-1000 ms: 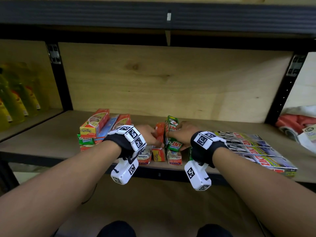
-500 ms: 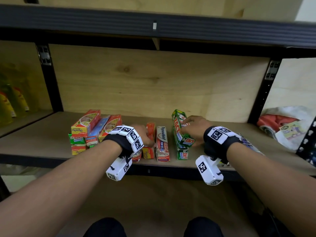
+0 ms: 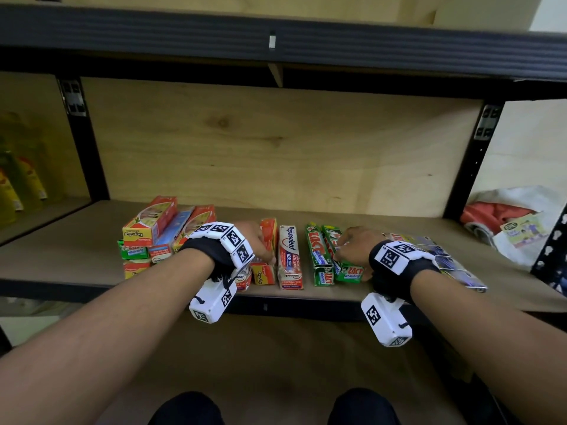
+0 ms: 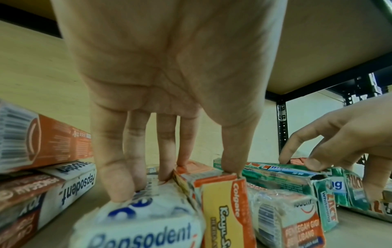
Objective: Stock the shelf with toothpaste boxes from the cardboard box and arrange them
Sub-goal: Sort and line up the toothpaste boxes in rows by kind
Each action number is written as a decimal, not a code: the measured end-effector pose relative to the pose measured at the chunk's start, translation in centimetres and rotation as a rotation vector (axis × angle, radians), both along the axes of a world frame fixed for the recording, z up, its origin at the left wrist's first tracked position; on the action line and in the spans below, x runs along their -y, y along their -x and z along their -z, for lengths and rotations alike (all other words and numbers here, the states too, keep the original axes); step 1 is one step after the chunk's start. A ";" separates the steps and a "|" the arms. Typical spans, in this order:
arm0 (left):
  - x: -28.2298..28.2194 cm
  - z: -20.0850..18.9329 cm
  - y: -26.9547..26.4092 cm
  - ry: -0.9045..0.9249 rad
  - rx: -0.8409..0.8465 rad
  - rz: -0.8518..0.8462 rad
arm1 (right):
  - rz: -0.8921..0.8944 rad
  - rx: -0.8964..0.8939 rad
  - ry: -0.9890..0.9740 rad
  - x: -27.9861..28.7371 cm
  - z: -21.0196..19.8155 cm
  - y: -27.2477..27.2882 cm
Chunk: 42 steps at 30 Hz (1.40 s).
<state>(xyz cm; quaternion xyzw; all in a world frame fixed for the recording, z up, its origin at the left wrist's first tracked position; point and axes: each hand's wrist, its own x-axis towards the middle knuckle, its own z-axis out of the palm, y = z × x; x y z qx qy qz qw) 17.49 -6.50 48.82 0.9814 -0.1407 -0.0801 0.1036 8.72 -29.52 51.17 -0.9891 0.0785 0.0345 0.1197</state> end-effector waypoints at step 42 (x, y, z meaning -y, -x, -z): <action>-4.2 0.2 1.4 1.002 -0.430 -0.357 | -0.077 0.042 -0.018 -8.7 3.0 -4.6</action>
